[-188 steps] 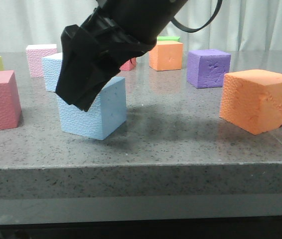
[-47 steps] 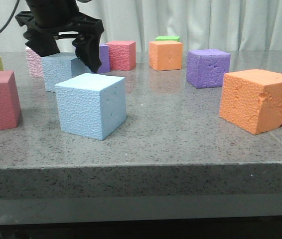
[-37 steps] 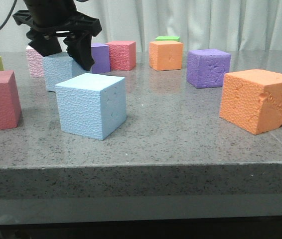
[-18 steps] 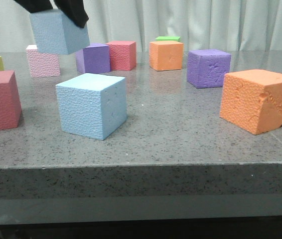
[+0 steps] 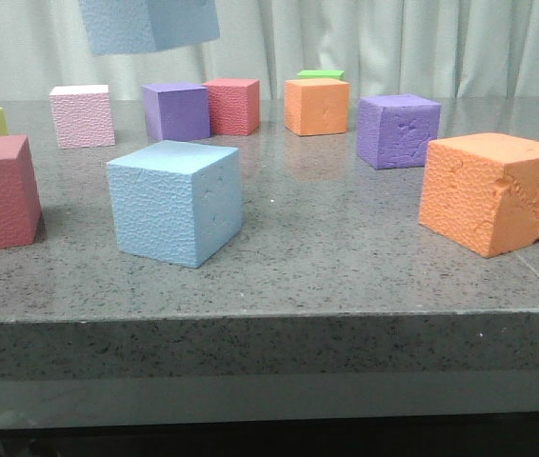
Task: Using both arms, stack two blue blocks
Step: 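Lift the light blue cube with the left gripper above the placed cube, then lower the held cube onto the other blue cube and open the left gripper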
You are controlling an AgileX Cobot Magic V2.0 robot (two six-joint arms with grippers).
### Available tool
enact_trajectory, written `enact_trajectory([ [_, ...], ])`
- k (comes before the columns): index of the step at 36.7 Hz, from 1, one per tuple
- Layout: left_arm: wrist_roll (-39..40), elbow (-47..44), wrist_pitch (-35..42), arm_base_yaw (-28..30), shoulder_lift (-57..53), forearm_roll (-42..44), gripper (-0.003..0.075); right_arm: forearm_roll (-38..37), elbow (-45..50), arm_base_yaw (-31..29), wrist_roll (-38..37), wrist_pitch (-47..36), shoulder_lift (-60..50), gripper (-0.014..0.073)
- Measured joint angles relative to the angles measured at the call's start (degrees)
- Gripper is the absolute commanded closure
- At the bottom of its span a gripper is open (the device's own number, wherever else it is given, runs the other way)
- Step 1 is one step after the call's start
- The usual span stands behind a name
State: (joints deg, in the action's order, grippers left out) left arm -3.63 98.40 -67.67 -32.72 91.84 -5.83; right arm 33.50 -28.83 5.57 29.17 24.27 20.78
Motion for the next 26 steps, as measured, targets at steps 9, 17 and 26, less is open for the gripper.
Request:
enact_trajectory([
  [9,0.0,-8.4,3.4,-3.1,-4.5,-0.3,0.0384,0.0,0.0,0.0,0.0,0.6,0.0,0.0659],
  [17,0.0,-13.4,7.3,-5.0,-5.3,-0.6,0.0384,0.0,0.0,0.0,0.0,1.8,0.0,0.0659],
  [26,0.0,-18.0,13.1,-5.1,-5.3,-0.8,0.0381,0.0,0.0,0.0,0.0,2.0,0.0,0.0659],
])
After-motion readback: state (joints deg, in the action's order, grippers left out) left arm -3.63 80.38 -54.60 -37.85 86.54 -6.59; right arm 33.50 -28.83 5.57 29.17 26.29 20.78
